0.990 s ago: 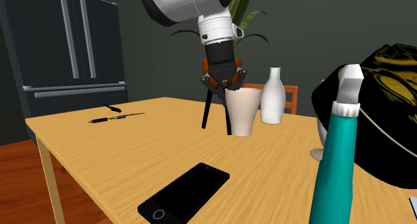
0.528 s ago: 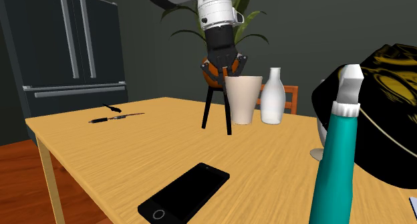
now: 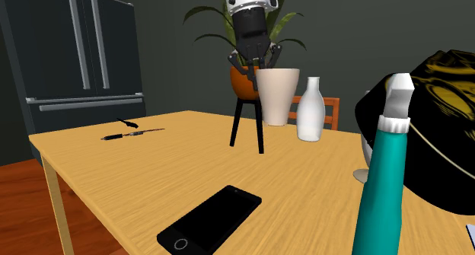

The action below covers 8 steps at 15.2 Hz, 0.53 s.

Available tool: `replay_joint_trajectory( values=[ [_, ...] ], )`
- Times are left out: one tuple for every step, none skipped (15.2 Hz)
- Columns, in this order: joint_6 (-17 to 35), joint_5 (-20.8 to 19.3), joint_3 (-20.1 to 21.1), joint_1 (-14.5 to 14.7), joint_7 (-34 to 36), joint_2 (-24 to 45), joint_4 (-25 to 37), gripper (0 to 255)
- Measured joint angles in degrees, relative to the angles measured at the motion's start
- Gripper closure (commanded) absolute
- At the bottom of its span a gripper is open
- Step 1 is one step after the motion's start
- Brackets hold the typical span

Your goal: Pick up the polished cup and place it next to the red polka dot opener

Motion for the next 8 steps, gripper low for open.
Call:
replay_joint_trajectory(
  values=[
    [-0.68,0.02,0.01,0.02,-0.07,-0.05,0.63,255],
    [-1.48,0.09,0.01,0.01,-0.22,-0.01,1.48,255],
    [-2.32,0.18,0.02,0.00,-0.36,0.15,2.50,255],
    [-3.20,0.26,-0.01,-0.05,-0.60,0.25,3.49,255],
    [-3.79,0.26,0.00,-0.02,-0.63,0.06,3.88,255],
    [-4.48,0.30,-0.02,-0.05,-0.80,-0.01,4.53,255],
    [-5.43,0.33,0.03,0.02,-0.81,0.01,5.49,255],
    [-6.13,0.38,0.02,-0.01,-0.99,0.05,6.25,255]
  ],
)
